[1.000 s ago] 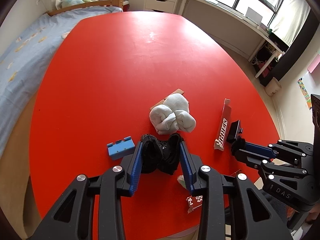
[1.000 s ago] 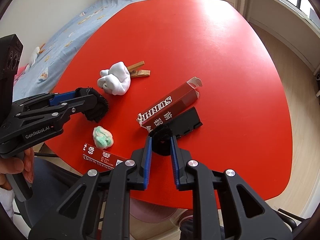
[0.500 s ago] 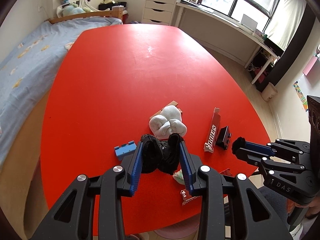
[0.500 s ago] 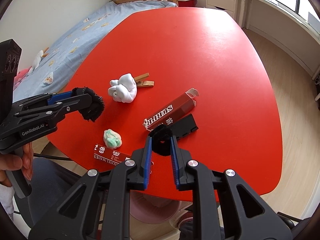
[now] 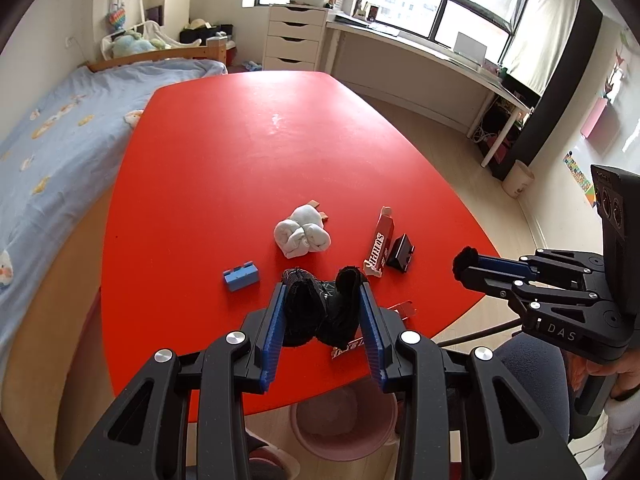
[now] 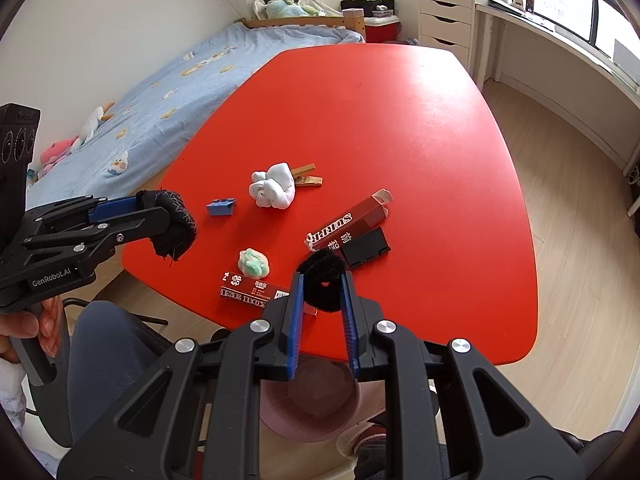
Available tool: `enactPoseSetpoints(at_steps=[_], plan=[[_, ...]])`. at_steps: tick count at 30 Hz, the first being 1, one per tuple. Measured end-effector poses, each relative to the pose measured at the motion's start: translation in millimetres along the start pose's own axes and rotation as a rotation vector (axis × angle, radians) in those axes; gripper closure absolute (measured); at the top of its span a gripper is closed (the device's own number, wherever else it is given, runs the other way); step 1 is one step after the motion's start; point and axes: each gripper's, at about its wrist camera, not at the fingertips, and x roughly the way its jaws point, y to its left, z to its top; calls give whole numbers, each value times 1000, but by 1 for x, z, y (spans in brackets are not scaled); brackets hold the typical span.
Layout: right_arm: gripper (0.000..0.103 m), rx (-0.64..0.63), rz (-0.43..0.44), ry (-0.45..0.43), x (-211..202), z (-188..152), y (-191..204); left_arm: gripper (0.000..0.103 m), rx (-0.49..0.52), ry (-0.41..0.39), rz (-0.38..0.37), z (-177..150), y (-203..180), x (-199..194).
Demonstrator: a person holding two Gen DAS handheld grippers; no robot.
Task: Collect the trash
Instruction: 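Carry both black items over the pink bin and open both tools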
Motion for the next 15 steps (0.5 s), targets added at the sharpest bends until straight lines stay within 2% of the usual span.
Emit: enactPoseSetpoints(at_steps=[15], plan=[[85,-65,50,-37,-46,-39,31,68,23,12,-48,-48,-19,-30]])
